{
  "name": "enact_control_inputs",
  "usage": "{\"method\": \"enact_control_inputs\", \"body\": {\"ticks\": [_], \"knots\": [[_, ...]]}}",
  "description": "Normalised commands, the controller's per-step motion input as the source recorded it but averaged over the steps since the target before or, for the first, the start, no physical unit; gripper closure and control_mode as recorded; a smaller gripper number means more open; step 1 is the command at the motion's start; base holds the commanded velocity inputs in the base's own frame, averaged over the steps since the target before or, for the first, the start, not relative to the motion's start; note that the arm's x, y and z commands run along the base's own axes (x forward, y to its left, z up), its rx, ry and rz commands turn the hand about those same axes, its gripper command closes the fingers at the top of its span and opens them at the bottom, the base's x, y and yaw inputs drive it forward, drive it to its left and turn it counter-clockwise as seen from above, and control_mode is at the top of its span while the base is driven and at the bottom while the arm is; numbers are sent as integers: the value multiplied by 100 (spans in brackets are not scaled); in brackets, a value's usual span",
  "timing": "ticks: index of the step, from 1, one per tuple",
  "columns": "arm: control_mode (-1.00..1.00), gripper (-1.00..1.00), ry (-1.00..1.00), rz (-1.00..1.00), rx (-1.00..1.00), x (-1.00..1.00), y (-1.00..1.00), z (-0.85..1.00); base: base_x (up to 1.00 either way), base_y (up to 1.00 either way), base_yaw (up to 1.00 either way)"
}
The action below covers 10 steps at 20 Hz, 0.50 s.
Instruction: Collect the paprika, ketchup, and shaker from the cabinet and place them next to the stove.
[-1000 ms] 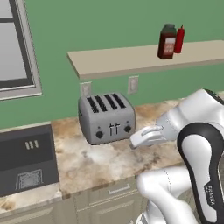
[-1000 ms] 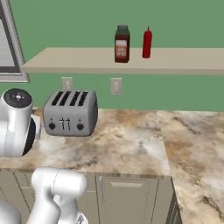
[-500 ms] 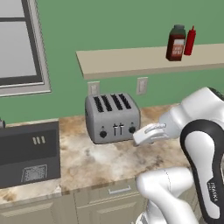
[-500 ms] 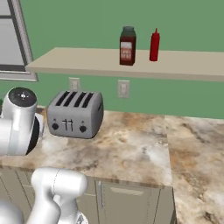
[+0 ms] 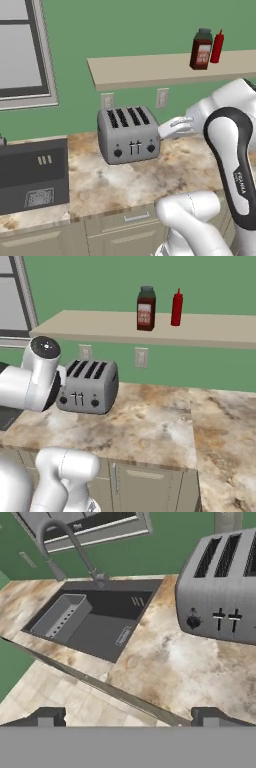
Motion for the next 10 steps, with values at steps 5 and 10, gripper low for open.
{"method": "enact_control_inputs", "body": {"ticks": [5,10], "knots": [[-100,-100,-12,-11,-3,28,-42,33,0,0,0],[-100,-100,-27,-23,-20,0,-60,5,0,0,0]]}}
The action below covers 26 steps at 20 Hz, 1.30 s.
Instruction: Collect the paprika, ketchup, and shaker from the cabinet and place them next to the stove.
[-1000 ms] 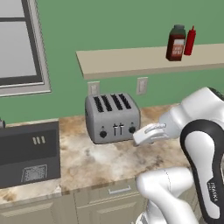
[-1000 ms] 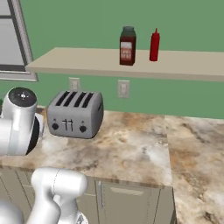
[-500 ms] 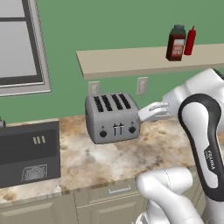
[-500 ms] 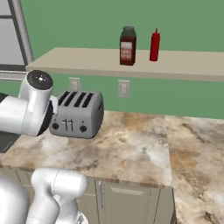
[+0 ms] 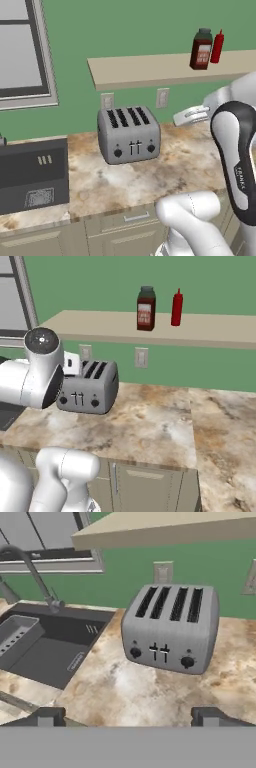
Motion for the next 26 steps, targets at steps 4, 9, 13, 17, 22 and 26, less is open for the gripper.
{"method": "enact_control_inputs", "body": {"ticks": [4,9,13,17,22,26], "knots": [[-100,-100,-11,-33,-29,0,-74,8,0,0,0],[-100,-100,-4,-31,-28,6,-75,27,0,0,0],[-100,-100,-4,-25,-5,14,-76,70,0,0,0],[-100,-100,-13,-23,0,13,-67,66,0,0,0],[-100,-100,-25,-20,0,12,-49,37,0,0,0],[-100,-100,-35,-11,2,4,-16,14,0,0,0]]}}
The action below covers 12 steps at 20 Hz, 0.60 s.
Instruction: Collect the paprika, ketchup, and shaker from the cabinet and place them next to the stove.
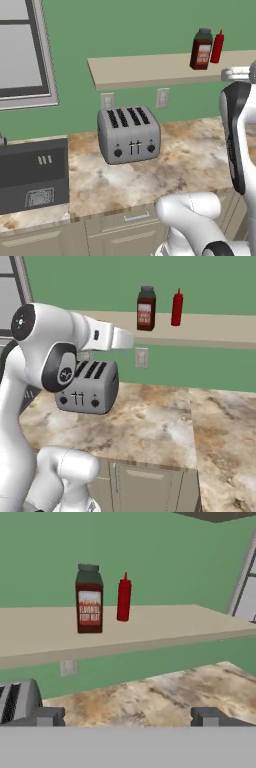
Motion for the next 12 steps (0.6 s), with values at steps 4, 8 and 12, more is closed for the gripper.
{"method": "enact_control_inputs", "body": {"ticks": [4,8,12], "knots": [[-100,-100,-26,-1,5,0,-2,4,0,0,0],[-100,-100,-20,3,5,0,0,0,0,0,0],[-100,-100,-15,16,6,0,2,0,0,0,0]]}}
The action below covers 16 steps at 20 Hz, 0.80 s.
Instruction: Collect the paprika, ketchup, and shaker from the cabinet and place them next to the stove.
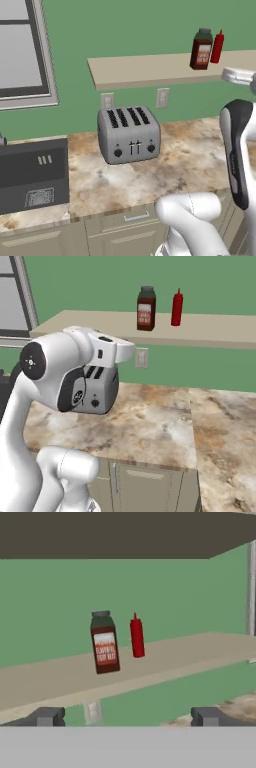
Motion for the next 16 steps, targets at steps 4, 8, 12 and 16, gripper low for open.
{"method": "enact_control_inputs", "body": {"ticks": [4,8,12,16], "knots": [[-100,-100,-13,18,6,0,0,2,0,0,0],[-100,-100,-12,19,7,2,0,13,0,0,0],[-100,-100,-4,17,3,26,0,23,0,0,0],[-100,-100,-2,11,1,30,0,18,0,0,0]]}}
